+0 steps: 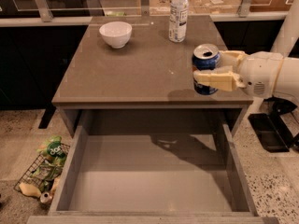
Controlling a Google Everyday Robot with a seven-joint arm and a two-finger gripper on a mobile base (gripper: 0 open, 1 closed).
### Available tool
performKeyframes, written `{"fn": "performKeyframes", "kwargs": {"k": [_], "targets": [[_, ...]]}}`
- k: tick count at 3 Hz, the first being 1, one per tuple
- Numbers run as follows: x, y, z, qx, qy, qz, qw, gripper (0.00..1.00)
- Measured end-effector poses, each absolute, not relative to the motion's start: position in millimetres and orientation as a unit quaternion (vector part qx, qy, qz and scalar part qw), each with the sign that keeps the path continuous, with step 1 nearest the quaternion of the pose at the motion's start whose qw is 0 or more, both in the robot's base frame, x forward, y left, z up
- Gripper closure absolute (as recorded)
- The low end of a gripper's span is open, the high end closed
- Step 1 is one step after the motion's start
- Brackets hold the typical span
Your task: Place pepsi can into top drawer
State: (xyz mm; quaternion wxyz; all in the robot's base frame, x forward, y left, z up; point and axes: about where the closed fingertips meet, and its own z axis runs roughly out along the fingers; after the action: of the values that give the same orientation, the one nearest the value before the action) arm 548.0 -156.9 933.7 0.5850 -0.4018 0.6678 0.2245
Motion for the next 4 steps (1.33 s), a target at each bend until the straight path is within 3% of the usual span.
{"fn": "performKeyframes", "kwargs": {"k": [2,3,4], "targets": [[504.3,-195.0,904.3,-0.432,0.677,0.262,0.535,1.0],[492.7,-192.9,891.9,-0.461,0.663,0.313,0.5,1.0],[492.7,-192.9,891.9,-0.461,0.663,0.313,0.5,1.0]]}}
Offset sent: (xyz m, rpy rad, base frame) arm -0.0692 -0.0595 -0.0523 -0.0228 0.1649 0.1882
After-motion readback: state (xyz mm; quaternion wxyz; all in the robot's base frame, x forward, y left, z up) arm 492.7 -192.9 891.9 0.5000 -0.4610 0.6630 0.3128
